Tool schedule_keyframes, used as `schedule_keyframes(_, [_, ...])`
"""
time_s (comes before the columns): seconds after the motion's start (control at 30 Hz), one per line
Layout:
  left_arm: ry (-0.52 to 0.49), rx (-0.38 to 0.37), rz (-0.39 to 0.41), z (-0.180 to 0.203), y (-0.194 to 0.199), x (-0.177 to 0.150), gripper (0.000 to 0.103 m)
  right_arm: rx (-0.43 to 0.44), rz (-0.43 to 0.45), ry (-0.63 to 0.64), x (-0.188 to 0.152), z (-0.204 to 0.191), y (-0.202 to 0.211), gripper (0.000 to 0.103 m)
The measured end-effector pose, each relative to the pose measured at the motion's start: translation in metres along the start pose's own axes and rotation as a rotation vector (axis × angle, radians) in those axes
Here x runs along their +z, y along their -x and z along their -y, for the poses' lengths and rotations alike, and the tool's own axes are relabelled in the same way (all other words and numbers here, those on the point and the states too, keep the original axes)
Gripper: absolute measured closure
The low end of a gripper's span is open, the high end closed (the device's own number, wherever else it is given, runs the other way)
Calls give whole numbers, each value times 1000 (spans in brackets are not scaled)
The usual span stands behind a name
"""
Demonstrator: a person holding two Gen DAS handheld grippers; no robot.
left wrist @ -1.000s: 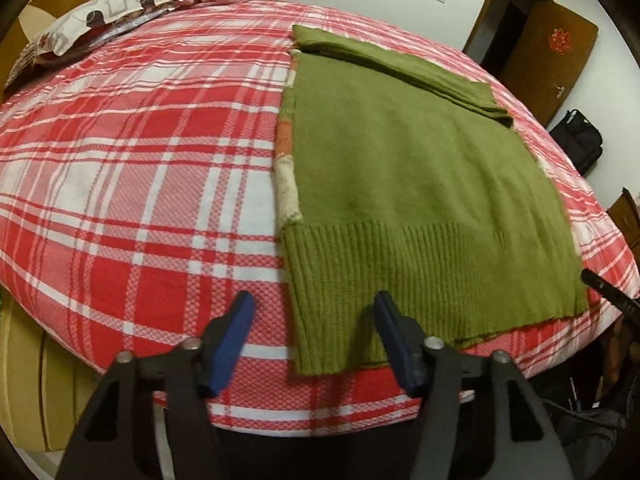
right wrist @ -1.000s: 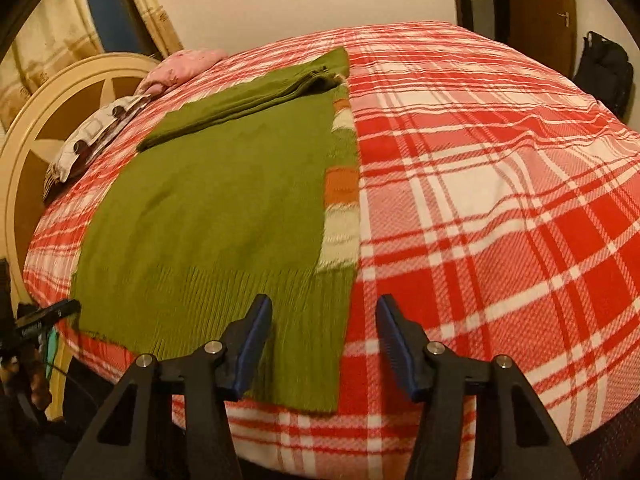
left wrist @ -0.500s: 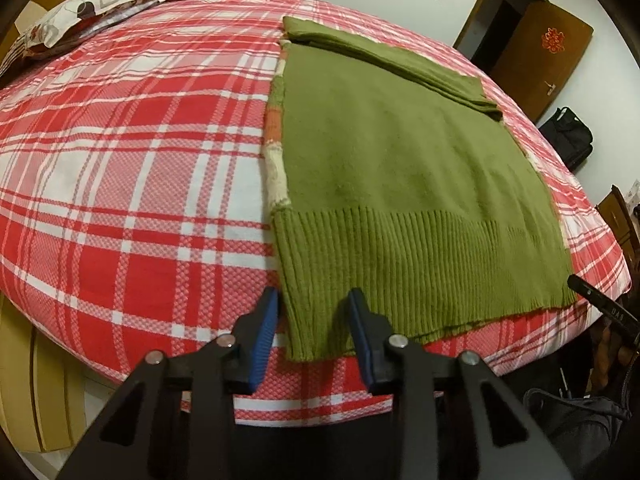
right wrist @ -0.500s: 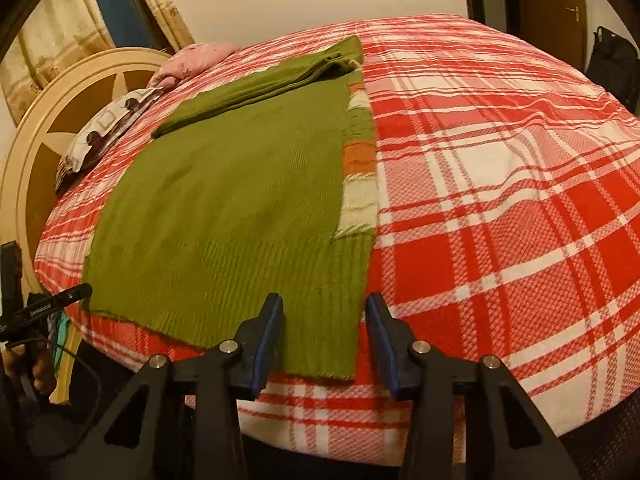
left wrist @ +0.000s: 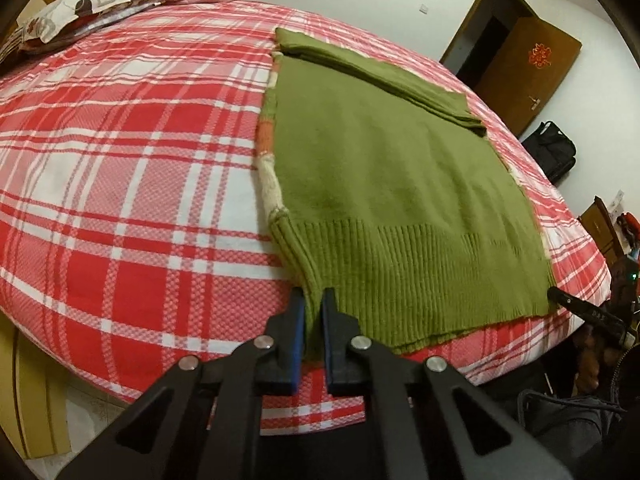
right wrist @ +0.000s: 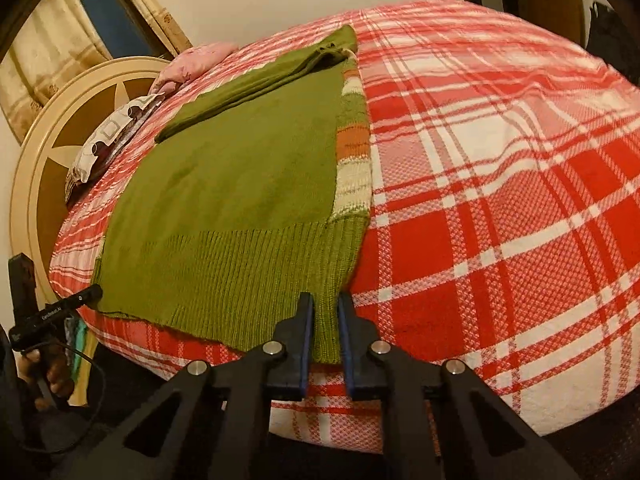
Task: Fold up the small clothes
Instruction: 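Close the left gripper on the ribbed hem while the right gripper closes beside it, then lift the hem with both grippers and fold the sweater over toward the collar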
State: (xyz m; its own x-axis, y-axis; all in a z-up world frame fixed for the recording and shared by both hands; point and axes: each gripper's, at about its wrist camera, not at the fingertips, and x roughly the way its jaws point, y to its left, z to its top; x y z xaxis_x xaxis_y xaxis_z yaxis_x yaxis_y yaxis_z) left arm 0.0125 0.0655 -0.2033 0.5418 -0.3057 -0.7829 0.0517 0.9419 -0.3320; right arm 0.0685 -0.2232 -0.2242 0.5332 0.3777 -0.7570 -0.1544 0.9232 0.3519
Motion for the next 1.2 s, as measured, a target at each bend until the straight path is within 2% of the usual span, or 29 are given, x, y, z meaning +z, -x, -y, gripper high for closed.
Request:
schedule_keyframes(0.07, [6, -5, 0, -2, -1, 0, 95, 13, -2, -11, 0, 1, 1, 90])
schedule_keyframes(0.17, [3, -28, 12, -4, 1, 1, 95, -12, 4, 49, -2, -8, 1, 91])
schedule_keyframes(0.23, [-3, -54, 39, -5, 7, 3, 96, 7, 8, 66, -2, -12, 3, 94])
schedule_keyframes(0.4, [-44, -71, 120, -1, 24, 8, 96, 90, 89, 47, 2, -12, 20, 95])
schedule_keyframes(0.6, [-32, -120, 185, -3, 37, 23, 96, 142, 179, 29, 15, -13, 38, 96])
schedule_keyframes(0.77, [6, -168, 239, -6, 48, 47, 96, 183, 234, -21, 38, -8, 50, 96])
schedule_keyframes(1.03, [13, -238, 344, 4, 59, 100, 96, 215, 309, -8, 90, -17, 67, 96])
schedule_keyframes(1.2, [0, -240, 383, 8, 55, 134, 96, 200, 338, -5, 129, -21, 61, 96])
